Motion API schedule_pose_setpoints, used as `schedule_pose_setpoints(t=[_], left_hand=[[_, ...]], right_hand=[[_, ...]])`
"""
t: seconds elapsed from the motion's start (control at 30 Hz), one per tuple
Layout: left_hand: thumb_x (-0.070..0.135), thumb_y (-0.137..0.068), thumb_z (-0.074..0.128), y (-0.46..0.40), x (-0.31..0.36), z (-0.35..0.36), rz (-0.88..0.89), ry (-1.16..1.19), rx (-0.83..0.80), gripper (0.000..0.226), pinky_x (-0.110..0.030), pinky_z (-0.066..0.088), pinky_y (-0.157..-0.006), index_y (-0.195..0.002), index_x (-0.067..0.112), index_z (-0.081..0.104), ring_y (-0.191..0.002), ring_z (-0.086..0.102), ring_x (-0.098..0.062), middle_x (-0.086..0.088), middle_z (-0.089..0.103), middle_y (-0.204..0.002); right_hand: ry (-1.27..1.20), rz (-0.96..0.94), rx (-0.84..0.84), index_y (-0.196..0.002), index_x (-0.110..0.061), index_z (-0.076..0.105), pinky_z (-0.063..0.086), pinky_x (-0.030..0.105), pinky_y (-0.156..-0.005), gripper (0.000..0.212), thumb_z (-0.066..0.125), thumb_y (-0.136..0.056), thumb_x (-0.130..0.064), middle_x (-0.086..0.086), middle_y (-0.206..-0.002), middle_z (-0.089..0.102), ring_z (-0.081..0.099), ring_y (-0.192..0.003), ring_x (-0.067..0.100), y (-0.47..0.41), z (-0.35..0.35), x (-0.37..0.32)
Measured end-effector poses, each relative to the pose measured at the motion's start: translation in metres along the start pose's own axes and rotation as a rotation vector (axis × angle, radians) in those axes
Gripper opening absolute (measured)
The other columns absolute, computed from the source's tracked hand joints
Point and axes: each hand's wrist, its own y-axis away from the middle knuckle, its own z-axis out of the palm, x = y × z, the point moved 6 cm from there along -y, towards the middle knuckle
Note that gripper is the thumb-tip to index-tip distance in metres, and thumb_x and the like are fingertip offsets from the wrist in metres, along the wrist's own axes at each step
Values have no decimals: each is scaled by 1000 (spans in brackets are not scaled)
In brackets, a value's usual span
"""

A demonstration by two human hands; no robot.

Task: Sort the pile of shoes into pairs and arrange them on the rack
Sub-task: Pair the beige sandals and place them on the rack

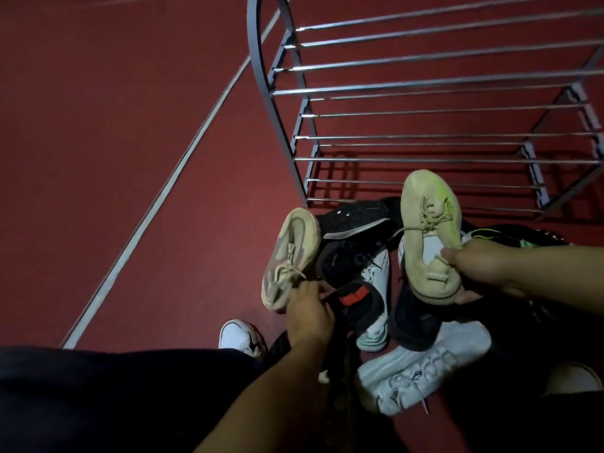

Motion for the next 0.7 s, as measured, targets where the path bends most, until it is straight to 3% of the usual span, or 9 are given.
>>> schedule_pose_setpoints(t=[0.1, 0.2, 0.23, 0.3, 0.4, 0.5, 0.57, 0.63, 0.7], left_hand=[[7, -80, 60, -17, -22, -28, -141, -64, 168, 36, -38, 43, -96, -116, 13, 55, -112, 46, -27, -5, 51, -118], [7, -81, 63, -31, -68, -34, -454, -45, 87, 63, -44, 38, -108, -139, 8, 37, -125, 42, -33, -14, 41, -140], [10, -83, 62, -35, -85, -30, -516, -4, 22, 65, -46, 38, -109, -142, 8, 34, -126, 43, -37, -16, 39, -143], [21, -82, 62, -41, -110, -17, -565, 76, -110, 63, -46, 42, -105, -139, 8, 39, -121, 50, -41, -21, 45, -138], [26, -81, 64, -32, -111, -6, -597, 154, -139, 63, -43, 44, -102, -136, 5, 41, -120, 52, -40, -23, 48, -134], [25, -90, 41, 0, -87, -12, -645, 95, 158, 48, -47, 40, -101, -130, -2, 43, -122, 47, -43, -26, 47, -131], [30, -87, 32, 32, -63, -16, -513, 16, 362, 45, -49, 43, -91, -111, -2, 51, -109, 53, -44, -26, 54, -115], [29, -92, 39, 71, -62, 4, -526, 31, 315, 30, -47, 45, -84, -99, 2, 51, -102, 56, -42, -25, 58, -105], [28, -94, 45, 109, -79, 38, -777, 141, 155, 27, -45, 45, -90, -106, 3, 49, -106, 57, -43, -27, 60, -113]], right_hand=[[44, 55, -13, -123, -2, 51, 56, 36, -53, 34, 41, -102, -27, 19, -91, 62, 63, -71, 30, 0, 1, 15], [156, 73, -34, -121, 1, 53, 59, 45, -67, 38, 43, -101, -31, 25, -98, 66, 68, -78, 35, -4, 1, 26], [200, 67, -36, -115, 2, 55, 59, 45, -68, 39, 44, -101, -32, 23, -90, 69, 70, -74, 32, -6, 1, 28], [301, 65, -46, -102, 4, 57, 51, 32, -57, 38, 44, -101, -32, 14, -66, 67, 66, -56, 23, -7, 1, 28], [404, 61, -48, -107, 3, 55, 44, 27, -56, 34, 46, -101, -29, 17, -77, 61, 60, -63, 27, -3, 0, 28], [431, 60, -65, -119, 9, 55, 45, 32, -71, 38, 46, -101, -23, 20, -88, 61, 59, -78, 32, -5, 5, 30], [446, 73, -82, -122, 11, 53, 46, 33, -67, 40, 44, -102, -22, 17, -78, 58, 57, -70, 31, -5, 12, 31], [462, 88, -99, -120, 10, 52, 49, 32, -57, 40, 44, -102, -25, 19, -74, 58, 58, -60, 29, -1, 19, 31], [423, 104, -123, -116, 8, 50, 56, 35, -51, 38, 46, -101, -26, 24, -79, 61, 63, -59, 33, 2, 26, 31]])
